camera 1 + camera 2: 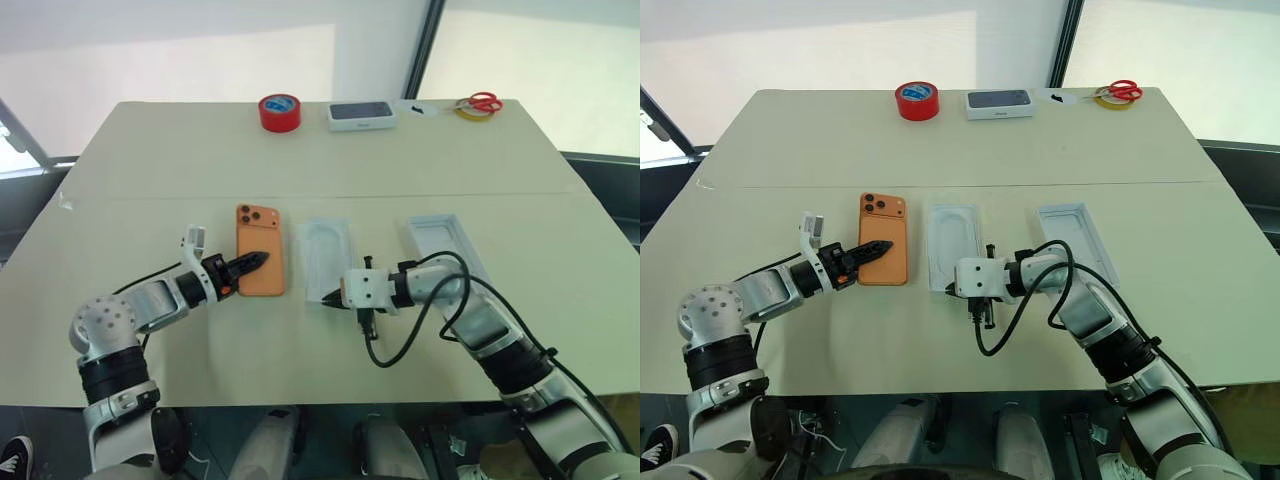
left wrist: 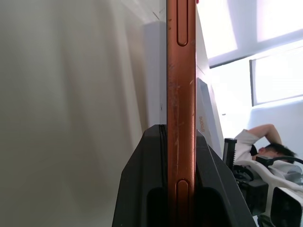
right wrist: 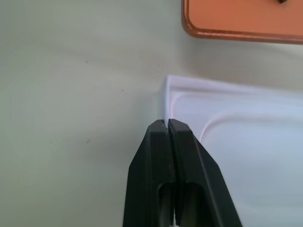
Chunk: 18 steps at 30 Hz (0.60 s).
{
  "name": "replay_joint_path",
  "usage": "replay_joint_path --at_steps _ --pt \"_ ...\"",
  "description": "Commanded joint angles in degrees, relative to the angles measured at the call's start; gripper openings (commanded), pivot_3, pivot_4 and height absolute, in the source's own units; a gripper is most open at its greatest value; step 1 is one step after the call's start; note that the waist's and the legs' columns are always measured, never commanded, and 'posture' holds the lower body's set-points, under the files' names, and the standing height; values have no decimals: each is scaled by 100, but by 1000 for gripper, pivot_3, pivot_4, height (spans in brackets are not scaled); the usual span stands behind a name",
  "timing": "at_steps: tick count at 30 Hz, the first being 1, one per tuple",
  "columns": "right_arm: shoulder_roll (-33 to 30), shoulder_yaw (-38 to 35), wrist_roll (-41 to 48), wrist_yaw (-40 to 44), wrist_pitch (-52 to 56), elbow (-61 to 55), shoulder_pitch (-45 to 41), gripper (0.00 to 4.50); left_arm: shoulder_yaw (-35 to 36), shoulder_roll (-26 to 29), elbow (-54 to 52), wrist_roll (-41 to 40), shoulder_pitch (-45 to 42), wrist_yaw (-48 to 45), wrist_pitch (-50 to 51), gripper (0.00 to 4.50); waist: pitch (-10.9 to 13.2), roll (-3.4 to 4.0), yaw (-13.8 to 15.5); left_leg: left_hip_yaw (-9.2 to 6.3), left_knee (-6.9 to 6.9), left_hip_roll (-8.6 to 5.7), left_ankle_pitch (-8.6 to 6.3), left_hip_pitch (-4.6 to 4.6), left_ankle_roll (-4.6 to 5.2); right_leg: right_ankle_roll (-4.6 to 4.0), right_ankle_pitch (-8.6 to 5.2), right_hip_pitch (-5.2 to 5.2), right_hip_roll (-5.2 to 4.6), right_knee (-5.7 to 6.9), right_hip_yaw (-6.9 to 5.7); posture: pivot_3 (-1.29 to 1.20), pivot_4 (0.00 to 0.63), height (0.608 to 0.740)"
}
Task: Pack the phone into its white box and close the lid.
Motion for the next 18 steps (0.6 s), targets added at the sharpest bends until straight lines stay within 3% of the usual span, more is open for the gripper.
replay_joint_path --at_steps 1,17,18 --pt "58 -156 310 56 371 -332 -27 31 33 -13 -316 -327 -197 47 -61 0 1 -1 -2 0 0 0 0 0 0 0 0 0 0 0 0 0 150 736" --pt "358 10 625 -259 1962 -1088 -211 31 -259 -120 -302 -399 -317 46 -297 0 3 -4 -4 0 0 0 0 -3 0 0 0 -2 0 -1 0 0 150 736" --pt "372 -2 645 -269 1974 -1097 -210 296 -263 -108 -292 -390 -307 31 -308 0 3 -4 -3 0 0 0 0 -4 0 0 0 -2 0 -1 0 0 150 736"
